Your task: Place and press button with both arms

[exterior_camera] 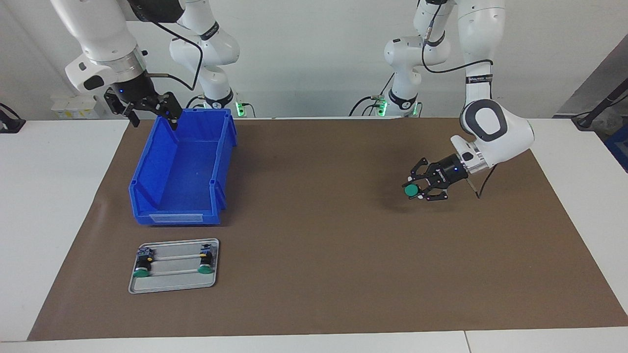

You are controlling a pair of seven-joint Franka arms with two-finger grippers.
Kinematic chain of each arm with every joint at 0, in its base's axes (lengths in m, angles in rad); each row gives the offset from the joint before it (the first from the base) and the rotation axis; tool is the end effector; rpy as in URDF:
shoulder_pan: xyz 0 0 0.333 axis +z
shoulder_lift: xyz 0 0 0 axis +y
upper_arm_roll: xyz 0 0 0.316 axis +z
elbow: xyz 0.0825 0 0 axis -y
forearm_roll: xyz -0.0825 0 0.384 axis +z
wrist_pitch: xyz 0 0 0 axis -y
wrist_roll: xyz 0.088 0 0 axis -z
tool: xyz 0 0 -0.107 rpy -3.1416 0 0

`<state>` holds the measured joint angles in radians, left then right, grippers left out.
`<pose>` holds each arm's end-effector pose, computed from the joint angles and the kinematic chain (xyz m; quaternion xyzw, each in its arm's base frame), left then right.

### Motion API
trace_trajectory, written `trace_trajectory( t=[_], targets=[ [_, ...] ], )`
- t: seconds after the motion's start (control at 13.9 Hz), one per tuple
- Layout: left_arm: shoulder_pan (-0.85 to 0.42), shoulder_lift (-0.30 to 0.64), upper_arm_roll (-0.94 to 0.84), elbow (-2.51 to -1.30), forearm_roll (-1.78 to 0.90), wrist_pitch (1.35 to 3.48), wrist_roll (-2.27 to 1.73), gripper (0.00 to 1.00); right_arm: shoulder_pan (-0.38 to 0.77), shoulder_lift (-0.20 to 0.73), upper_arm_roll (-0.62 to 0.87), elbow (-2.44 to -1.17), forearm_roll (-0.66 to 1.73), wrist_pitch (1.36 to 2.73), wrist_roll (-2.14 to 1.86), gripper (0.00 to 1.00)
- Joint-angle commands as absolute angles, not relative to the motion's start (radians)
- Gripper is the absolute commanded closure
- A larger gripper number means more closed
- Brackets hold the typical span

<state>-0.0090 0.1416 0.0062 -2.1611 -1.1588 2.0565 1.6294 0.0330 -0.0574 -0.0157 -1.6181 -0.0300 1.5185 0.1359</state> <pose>0.5476 -0.0506 0.3376 0.7972 -0.3906 0.2556 0.3829 0.5308 0.0056 0.6290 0.9979 -0.0597 -0.0199 0.0161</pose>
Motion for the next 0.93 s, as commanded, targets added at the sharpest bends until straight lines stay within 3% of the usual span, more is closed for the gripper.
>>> trace_trajectory(
  t=[0.0,0.5,0.86],
  targets=[
    [-0.038,0.120,0.008,-2.253,-1.312,2.123,1.785,0.97,0.037,-0.075,-0.029,-1.635,-0.015,1.532,0.135,0.00],
    [-0.121,0.173,0.008,-2.293,-1.707,2.183,2.095,0.95,0.044,-0.075,-0.028,-1.635,-0.015,1.532,0.135,0.00],
    [-0.100,0.204,0.009,-2.358,-1.741,2.093,2.281,0.96,0.044,-0.075,-0.028,-1.635,-0.015,1.532,0.135,0.00]
  ],
)
